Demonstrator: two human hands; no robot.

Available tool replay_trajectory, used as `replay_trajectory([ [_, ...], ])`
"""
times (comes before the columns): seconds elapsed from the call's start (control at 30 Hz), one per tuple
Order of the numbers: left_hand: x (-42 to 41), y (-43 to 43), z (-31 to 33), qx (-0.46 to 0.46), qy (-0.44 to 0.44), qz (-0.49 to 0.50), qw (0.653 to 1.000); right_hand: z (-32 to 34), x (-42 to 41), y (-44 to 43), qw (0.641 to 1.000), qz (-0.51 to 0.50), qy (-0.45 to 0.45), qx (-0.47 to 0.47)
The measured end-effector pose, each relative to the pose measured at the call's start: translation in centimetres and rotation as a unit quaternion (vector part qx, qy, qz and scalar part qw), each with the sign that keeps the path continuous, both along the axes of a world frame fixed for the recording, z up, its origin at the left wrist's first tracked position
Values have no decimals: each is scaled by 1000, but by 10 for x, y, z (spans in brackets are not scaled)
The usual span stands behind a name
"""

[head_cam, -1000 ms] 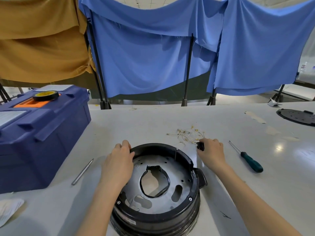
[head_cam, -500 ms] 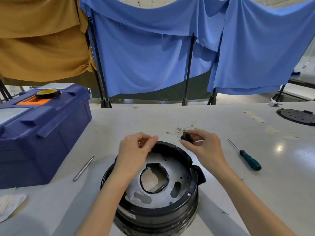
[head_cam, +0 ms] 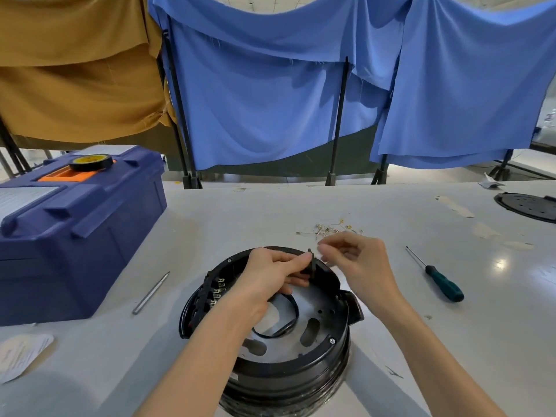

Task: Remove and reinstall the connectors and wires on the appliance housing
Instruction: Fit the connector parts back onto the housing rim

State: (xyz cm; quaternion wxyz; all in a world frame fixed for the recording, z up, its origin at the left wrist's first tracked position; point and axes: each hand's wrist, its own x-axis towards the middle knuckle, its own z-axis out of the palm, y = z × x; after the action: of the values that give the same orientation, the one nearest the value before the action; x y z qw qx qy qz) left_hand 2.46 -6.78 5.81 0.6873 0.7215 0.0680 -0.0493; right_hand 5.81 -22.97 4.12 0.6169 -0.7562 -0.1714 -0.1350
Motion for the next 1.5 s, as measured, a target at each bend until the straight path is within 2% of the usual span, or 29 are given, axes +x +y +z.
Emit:
replay_trajectory([
  [0.07,-1,0,-1,-1,12,-32,999,-5,7,-8,1000,-15,11,23],
  [0.17,-3,-6,-3,-5,31,-63,998,-17,10,-12,997,30,72,30],
  [0.3,-5,-14,-6,12,48,-81,996,-27,13,-12,984,75,128,95],
  [0.6,-7,-27,-7,29,46,-55,997,-32,14,-18,965,139,172,143],
  [0.83,-9,-34,-9,1,41,-15,999,-31,13,-28,942,212,212,151],
  [1.0,-9,-35,-10,3,36,-2,999,-34,13,-34,932,247,224,144],
  [1.23,-12,-40,-14,-10,35,29,999,-37,13,-34,936,241,217,138],
  [1.5,-16,-42,-15,-71,57,43,995,-40,14,-34,932,259,207,149],
])
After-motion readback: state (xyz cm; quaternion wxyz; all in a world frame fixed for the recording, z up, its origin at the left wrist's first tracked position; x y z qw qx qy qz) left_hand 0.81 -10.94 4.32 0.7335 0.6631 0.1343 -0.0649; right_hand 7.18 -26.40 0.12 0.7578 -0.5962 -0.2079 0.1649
